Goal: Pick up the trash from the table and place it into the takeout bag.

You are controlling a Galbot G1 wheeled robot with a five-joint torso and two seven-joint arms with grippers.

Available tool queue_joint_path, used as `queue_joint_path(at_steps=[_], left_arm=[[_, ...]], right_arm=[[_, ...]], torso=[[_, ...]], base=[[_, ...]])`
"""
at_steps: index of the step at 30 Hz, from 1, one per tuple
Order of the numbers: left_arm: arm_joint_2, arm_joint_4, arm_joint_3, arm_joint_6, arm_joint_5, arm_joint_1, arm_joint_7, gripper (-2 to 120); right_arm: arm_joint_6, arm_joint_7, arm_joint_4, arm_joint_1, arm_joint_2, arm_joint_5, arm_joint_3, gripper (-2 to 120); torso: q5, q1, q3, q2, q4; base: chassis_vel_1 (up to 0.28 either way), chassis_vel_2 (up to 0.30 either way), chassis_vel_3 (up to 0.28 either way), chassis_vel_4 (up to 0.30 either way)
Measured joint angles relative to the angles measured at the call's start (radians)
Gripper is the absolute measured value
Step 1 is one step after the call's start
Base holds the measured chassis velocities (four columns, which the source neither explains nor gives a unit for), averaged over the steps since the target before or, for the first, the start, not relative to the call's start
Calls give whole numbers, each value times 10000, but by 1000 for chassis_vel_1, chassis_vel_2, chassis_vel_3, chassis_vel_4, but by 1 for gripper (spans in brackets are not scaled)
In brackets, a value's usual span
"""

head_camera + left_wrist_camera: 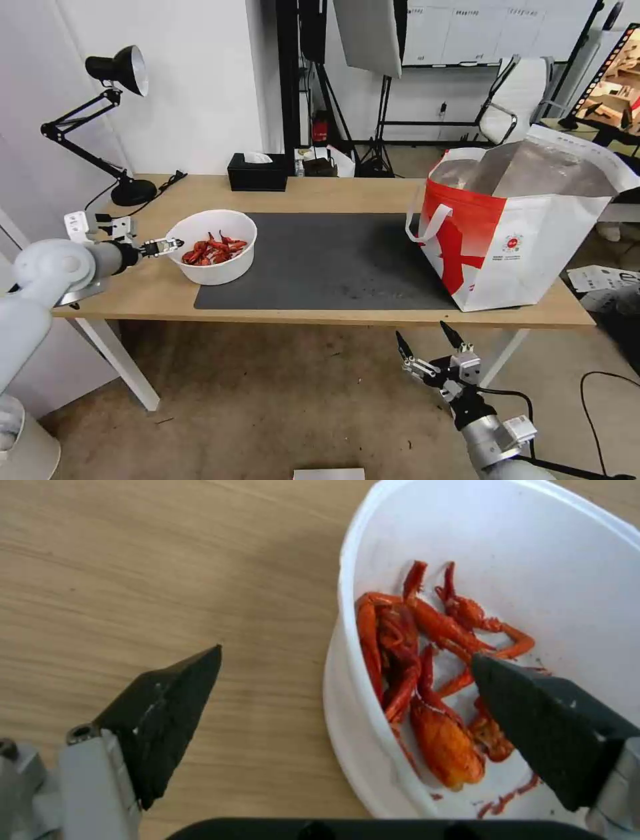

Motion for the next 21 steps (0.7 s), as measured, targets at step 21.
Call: queue_joint_path(at_steps=[21], left_arm=[[-625, 331, 333, 177, -1301, -575, -1449, 53]], right_arm=[[0, 0, 0, 0, 0, 0, 0, 100]], torso=[[0, 0, 0, 0, 0]], base=[[0, 0, 0, 0]])
